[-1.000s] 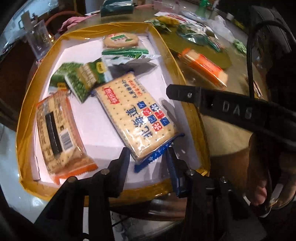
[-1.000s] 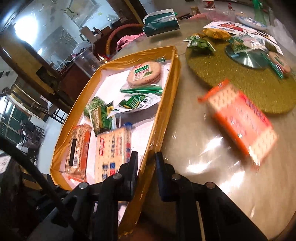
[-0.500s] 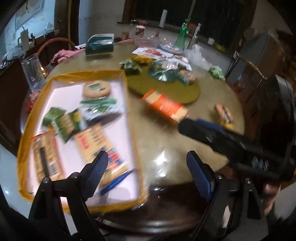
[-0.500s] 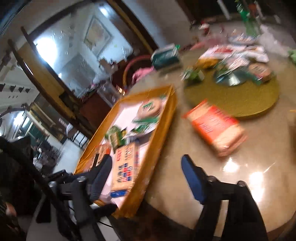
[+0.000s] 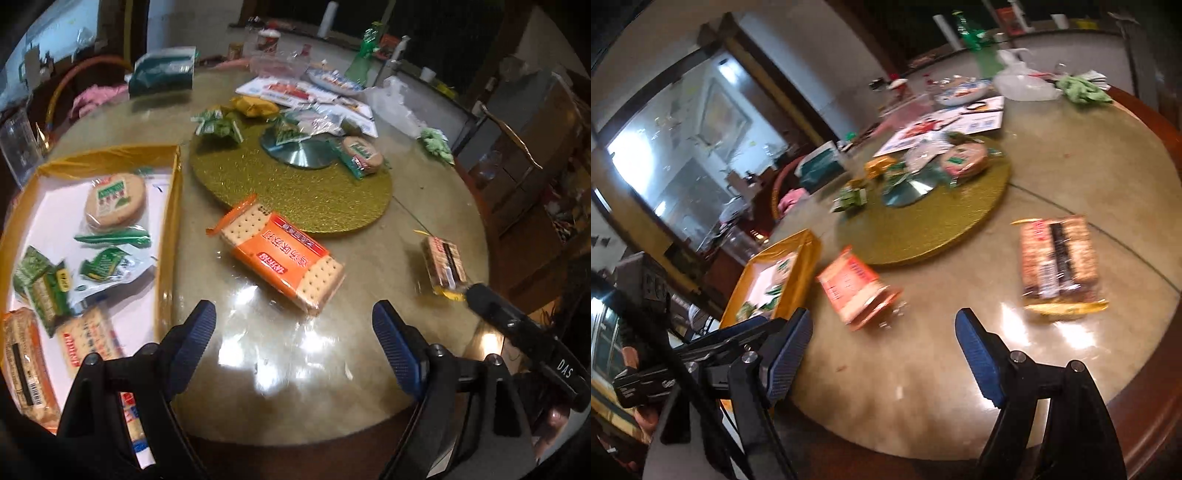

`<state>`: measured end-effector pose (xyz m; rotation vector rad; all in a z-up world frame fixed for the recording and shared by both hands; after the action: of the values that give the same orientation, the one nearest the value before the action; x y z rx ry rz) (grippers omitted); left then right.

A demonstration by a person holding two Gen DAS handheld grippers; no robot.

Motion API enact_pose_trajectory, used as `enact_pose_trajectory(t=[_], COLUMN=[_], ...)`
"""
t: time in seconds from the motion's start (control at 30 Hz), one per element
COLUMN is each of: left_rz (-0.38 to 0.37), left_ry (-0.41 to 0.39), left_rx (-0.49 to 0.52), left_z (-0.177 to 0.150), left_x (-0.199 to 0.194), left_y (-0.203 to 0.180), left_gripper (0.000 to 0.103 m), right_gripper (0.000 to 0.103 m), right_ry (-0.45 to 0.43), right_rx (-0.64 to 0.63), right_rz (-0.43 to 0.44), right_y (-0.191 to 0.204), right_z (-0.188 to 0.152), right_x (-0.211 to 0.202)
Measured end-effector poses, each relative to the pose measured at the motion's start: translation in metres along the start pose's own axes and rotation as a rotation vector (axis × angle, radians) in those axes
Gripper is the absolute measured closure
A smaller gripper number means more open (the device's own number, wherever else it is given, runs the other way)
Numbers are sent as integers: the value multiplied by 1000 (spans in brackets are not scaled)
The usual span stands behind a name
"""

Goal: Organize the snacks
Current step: 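Grasp the orange soda cracker pack with left tool while right grasps brown barcode cracker pack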

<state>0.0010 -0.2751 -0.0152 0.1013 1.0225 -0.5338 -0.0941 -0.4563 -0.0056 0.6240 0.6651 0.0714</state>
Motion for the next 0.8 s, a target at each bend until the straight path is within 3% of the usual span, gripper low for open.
enact_pose_trajectory(t=[0.2,0.33,0.5,0.6,0.7,0.8], left_rz=[-25,7,123,153,206,237], left_ry=[79,118,162,181,134,121], left_rx=[-71,-84,-101,-142,-71,80], left_z=[17,27,31,32,35,28], left_x=[28,47,69,81,88,92], left_y=[0,-5,-4,-2,-12,-30], left_gripper=[16,16,16,16,16,18], right_gripper=[23,22,22,22,22,22], right_ry=[-34,-39,-19,10,27,39], right_rx=[47,68,116,161,158,95], right_rz=[-99,-173,-270,-277,-278,-354], right_y=[-41,-62,-93,-107,-106,-96], right_z=[23,35,40,35,31,30], right_x=[-16,-17,-10,-1,9,16])
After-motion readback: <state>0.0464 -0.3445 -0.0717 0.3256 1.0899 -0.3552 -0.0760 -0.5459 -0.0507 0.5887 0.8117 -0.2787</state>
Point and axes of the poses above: each gripper's, at about its wrist camera, not at the fingertips, and x roughly the way its jaws point, y to its left, z to its top, the point moved 4 cm from there along x, roughly the way its jaws point, and after that the axes turned 6 degrees about z, right-handed, at the moved point
